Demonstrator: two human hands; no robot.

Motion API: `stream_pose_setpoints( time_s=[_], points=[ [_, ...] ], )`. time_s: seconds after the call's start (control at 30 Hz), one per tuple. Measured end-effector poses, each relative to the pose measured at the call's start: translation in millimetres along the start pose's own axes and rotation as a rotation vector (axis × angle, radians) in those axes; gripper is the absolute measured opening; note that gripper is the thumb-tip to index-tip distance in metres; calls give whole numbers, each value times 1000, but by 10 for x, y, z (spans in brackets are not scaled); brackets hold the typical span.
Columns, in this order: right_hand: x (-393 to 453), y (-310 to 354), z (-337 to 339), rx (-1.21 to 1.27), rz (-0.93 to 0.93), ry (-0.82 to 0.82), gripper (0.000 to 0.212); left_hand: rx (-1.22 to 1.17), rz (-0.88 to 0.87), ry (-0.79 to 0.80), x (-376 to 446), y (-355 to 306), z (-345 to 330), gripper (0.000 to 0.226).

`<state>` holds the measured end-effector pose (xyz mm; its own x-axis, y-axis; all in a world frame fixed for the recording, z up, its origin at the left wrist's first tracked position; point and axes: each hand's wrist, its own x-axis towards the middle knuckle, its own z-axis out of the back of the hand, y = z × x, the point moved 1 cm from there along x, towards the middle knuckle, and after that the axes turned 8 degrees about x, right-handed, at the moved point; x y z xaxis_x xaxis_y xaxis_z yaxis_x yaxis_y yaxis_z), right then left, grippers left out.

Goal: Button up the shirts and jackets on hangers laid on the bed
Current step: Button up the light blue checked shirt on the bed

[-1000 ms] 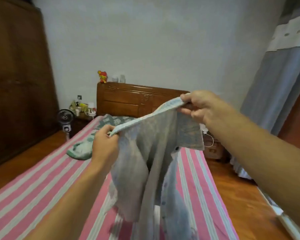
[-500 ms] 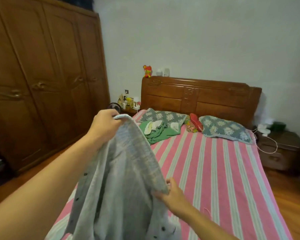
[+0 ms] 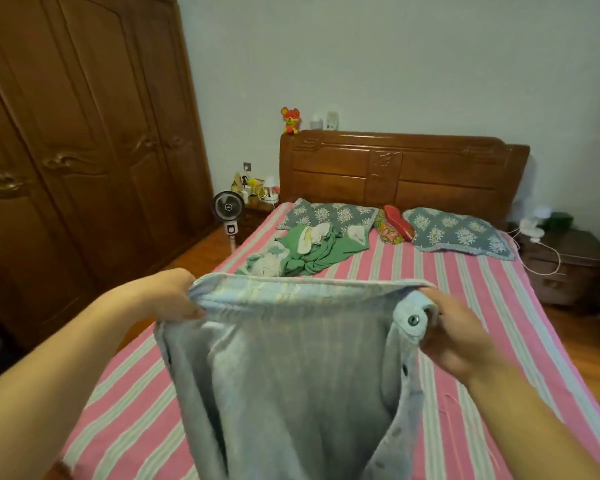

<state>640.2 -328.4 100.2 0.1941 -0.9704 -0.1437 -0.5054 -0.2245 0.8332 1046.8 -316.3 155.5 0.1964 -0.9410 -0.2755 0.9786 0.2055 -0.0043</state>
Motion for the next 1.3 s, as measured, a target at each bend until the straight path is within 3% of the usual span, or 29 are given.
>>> stream_pose_setpoints(
  time_s=[0.07, 0.13, 0.23, 0.3, 0.37, 0.43, 0.5, 0.57, 0.6, 0.67, 0.77, 0.87, 0.93, 1.03, 1.1, 1.23, 1.3],
  points=[
    [-178, 161, -403, 65, 77, 109, 24, -181, 8, 55, 11, 104, 110, 23],
    [-297, 366, -758, 160, 164, 127, 25, -610, -46, 9, -103, 37, 412, 23],
    [-376, 806, -1242, 330, 361, 119, 8, -1212, -219, -81, -451, -222, 998, 12],
    [-408, 1060, -1414, 408, 490, 75, 34, -1520, -359, -73, -588, -323, 1235, 10],
    [-404, 1205, -1533, 367, 588, 20, 45, -1807, -466, -54, -594, -429, 1324, 11],
    [-126, 1180, -1521, 216, 599, -80, 36, -1899, -439, -75, -415, -633, 1215, 17],
    [424, 944, -1317, 114, 516, -230, 27, -1844, -382, -87, -265, -1050, 953, 29],
    [1063, 465, -903, -22, 341, -311, 28, -1725, -332, -92, 127, -1560, 472, 10],
    [1336, 132, -592, -108, 204, -311, 32, -1564, -290, -70, 449, -1747, 84, 21],
    [1532, -655, 207, -364, -134, -311, 36, -1054, -206, 140, 1050, -1984, -919, 43],
    [977, -1856, 1513, -749, -588, -364, 36, -444, -127, 553, 1253, -1870, -2452, 39],
    [91, -2635, 2570, -745, -962, -457, 13, -351, 38, 786, 1038, -1705, -3420, 43],
    [-337, -2888, 3173, -713, -1118, -664, 8, -295, 71, 846, 1018, -1764, -3817, 44],
    [-421, -2983, 3934, -738, -1145, -868, 26, -246, 61, 777, 1218, -2010, -4294, 38],
    [-197, -2939, 4261, -792, -1109, -916, 33, -201, 37, 734, 1345, -2209, -4551, 36],
    [405, -3050, 4949, -736, -907, -1101, 71, -178, 19, 694, 1566, -2551, -4991, 37],
    [724, -3301, 5439, -667, -869, -1142, 76, -193, 24, 667, 1680, -2671, -5195, 37]
  ],
)
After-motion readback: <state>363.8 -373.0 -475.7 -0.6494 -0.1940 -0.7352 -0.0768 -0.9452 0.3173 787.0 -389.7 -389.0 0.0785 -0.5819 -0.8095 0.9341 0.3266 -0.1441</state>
